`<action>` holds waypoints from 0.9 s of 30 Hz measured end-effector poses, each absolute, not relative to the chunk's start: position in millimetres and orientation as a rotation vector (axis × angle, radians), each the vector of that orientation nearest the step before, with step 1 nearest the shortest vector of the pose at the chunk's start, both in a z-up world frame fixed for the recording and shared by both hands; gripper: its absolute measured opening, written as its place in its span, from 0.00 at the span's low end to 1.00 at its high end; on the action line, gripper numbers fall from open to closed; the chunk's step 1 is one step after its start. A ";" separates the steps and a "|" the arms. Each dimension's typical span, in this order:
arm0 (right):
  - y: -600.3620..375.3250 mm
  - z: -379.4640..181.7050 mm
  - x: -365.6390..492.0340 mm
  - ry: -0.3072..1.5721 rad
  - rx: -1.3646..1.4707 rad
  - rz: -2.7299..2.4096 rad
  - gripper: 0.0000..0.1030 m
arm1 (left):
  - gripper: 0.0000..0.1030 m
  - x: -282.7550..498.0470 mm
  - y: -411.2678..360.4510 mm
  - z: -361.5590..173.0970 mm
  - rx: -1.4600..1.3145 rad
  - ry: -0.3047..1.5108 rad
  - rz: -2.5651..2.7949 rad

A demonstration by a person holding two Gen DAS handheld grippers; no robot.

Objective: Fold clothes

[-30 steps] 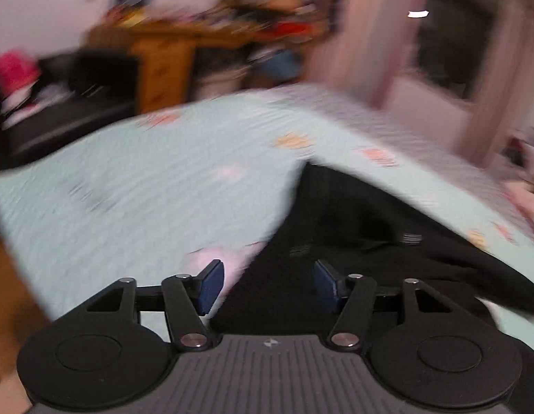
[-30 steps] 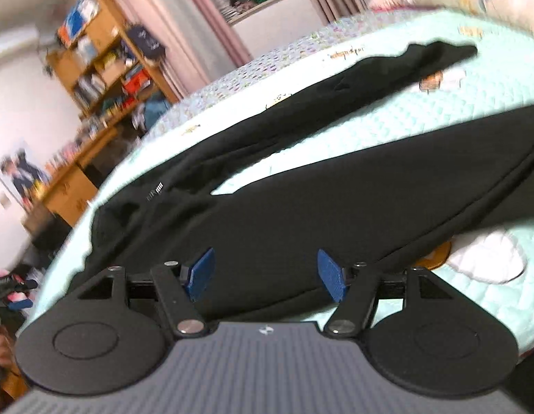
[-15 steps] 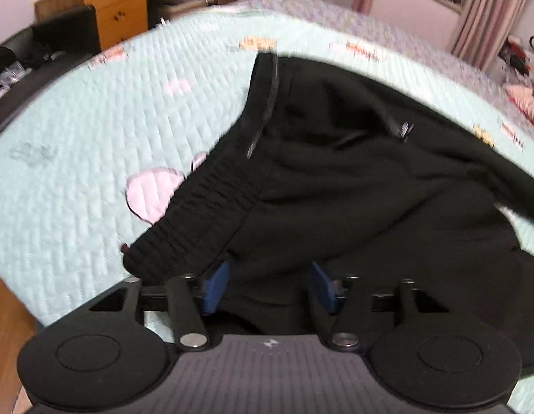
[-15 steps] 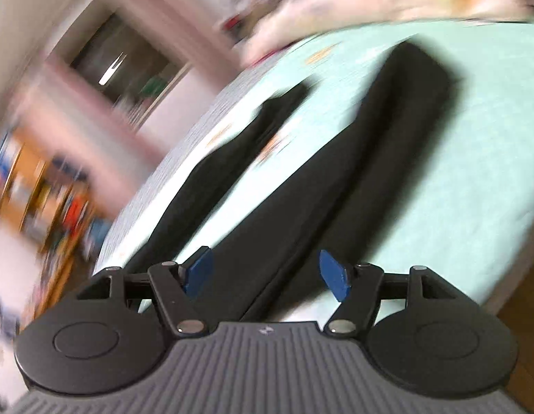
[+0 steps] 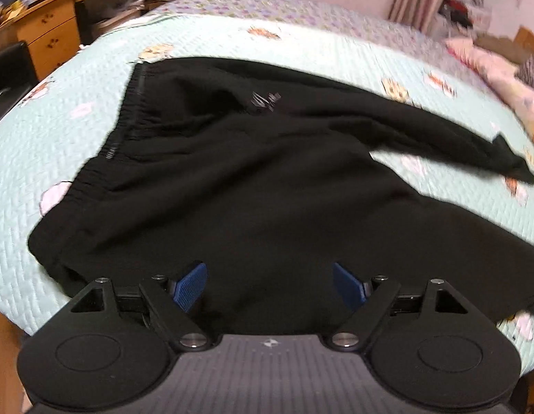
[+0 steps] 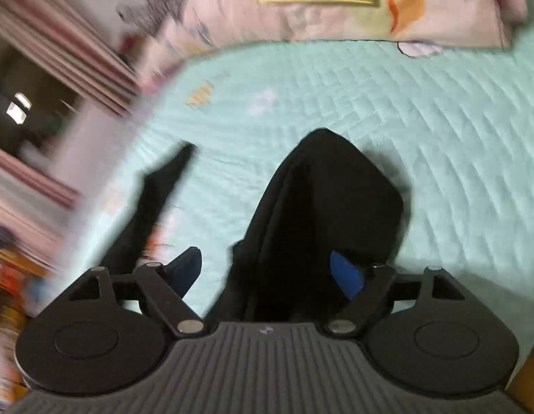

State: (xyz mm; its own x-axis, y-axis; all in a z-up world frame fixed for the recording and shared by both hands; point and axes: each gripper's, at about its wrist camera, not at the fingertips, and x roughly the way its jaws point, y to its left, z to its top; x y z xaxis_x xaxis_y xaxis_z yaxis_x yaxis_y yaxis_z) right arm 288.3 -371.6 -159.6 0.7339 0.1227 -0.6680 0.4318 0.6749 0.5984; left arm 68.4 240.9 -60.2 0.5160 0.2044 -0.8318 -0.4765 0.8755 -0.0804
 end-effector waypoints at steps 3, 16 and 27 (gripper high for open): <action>-359.5 -158.4 312.4 0.812 0.723 -0.268 0.80 | 0.80 75.4 225.7 -69.0 -0.322 0.984 0.388; -372.3 -79.4 269.6 0.345 0.763 0.156 0.07 | 0.81 75.7 224.8 -87.3 -0.366 1.066 0.391; -445.2 -136.9 225.5 0.475 0.821 -0.162 0.48 | 0.83 73.1 220.7 -97.0 -0.372 1.100 0.334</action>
